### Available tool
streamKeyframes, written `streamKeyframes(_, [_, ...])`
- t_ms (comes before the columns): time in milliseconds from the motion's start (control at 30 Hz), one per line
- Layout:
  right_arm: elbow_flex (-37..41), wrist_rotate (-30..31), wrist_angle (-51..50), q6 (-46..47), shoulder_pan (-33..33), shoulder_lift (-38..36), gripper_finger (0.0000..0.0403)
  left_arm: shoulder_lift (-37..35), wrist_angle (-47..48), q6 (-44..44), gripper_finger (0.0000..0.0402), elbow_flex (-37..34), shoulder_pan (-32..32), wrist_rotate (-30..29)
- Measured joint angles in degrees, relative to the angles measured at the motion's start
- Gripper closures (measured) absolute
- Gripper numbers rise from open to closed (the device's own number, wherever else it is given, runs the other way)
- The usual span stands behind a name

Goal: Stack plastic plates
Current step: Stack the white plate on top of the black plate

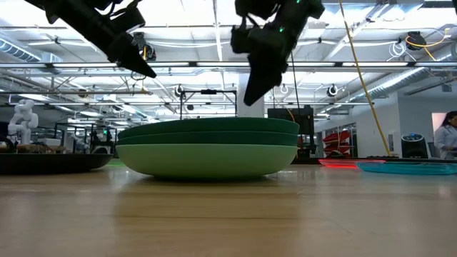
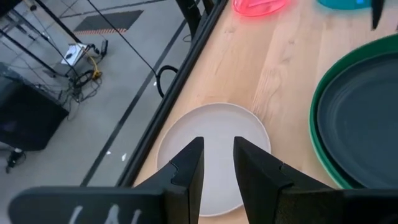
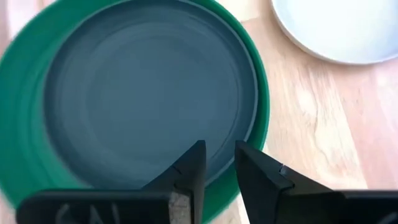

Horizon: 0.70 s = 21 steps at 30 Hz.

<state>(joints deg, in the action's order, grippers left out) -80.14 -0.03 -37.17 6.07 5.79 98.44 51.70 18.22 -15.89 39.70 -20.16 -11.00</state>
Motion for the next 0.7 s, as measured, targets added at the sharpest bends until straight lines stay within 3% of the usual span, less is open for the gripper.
streamKeyframes(333, [1.7,0.0,-2.3,-5.1,-3.9,-5.6,0.0321,0.0,0.2,12.9,0.0307,0.0,0.4,0.7])
streamKeyframes(700, [21.3,0.0,14.0,-8.2,-5.1,-17.6,0.0321,6.4,-3.0,16.1,0.0307,0.0,5.4,1.1])
